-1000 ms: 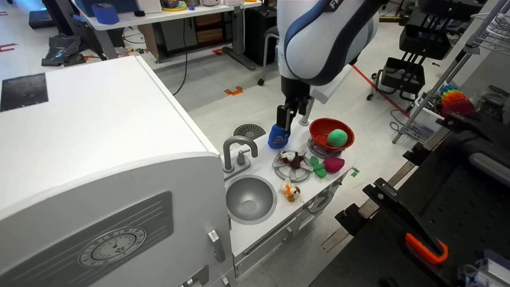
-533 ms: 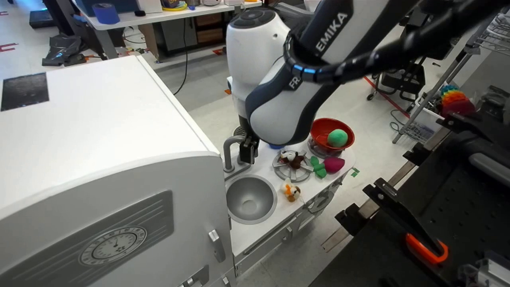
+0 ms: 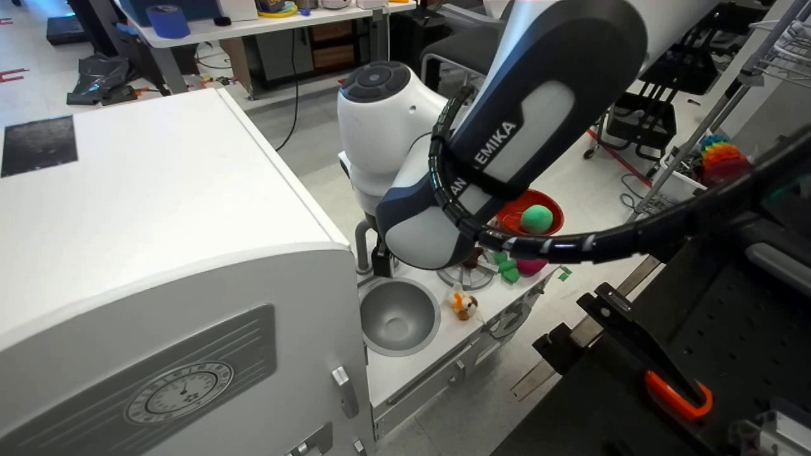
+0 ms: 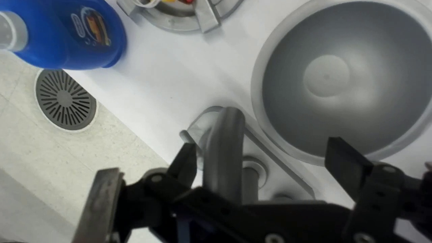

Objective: Slide the tap to the left

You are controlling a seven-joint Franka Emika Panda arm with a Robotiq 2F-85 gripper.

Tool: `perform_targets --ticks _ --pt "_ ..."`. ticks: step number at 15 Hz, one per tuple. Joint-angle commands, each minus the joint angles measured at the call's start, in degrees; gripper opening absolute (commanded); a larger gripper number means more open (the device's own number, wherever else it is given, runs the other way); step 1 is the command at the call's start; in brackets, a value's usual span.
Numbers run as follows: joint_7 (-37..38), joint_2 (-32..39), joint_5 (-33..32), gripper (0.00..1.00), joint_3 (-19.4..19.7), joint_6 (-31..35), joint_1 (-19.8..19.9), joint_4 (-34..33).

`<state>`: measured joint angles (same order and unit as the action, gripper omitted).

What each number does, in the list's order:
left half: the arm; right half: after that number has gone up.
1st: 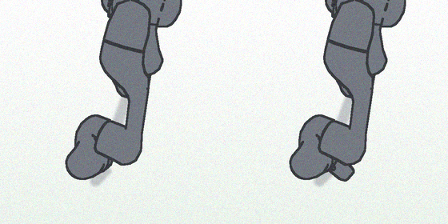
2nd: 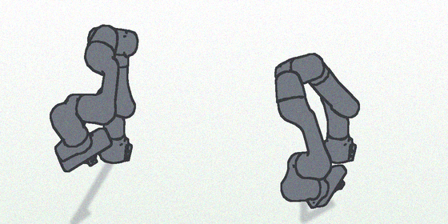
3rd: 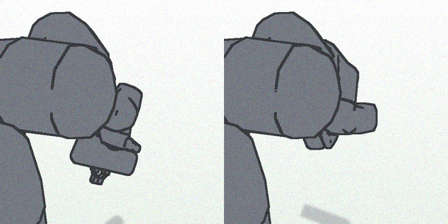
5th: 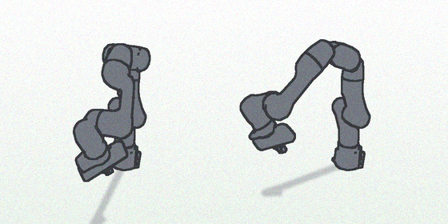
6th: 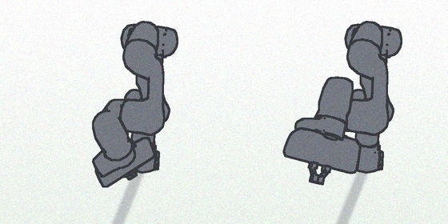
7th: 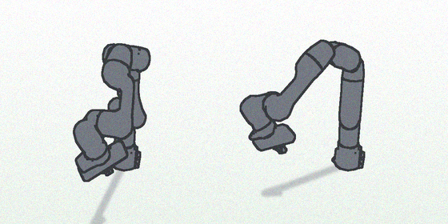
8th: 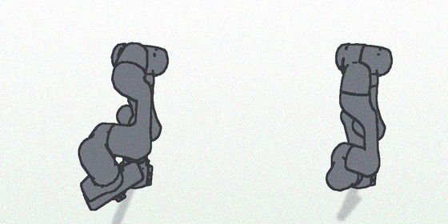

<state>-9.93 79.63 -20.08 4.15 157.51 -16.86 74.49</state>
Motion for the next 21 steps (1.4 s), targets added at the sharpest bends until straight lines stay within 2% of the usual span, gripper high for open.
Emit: perform_targets --ticks 1,4,7,10,17,21 --pt "-6.01 -1.0 0.73 1.0 -6.96 0.14 2.6 1.74" --pt "-9.11 -2.24 2.19 1.0 -12.55 -1.94 5.89 3.3" --pt "-10.9 -1.58 4.32 1.0 -15.48 -4.02 9.07 3.08" --pt "-11.01 -1.1 6.62 1.0 -16.86 -5.94 10.32 2.93" --pt "-10.1 -0.32 9.42 1.0 -16.75 -5.2 10.42 1.7" --pt "-13.51 -2.62 11.44 1.0 -22.81 -3.78 14.72 6.43"
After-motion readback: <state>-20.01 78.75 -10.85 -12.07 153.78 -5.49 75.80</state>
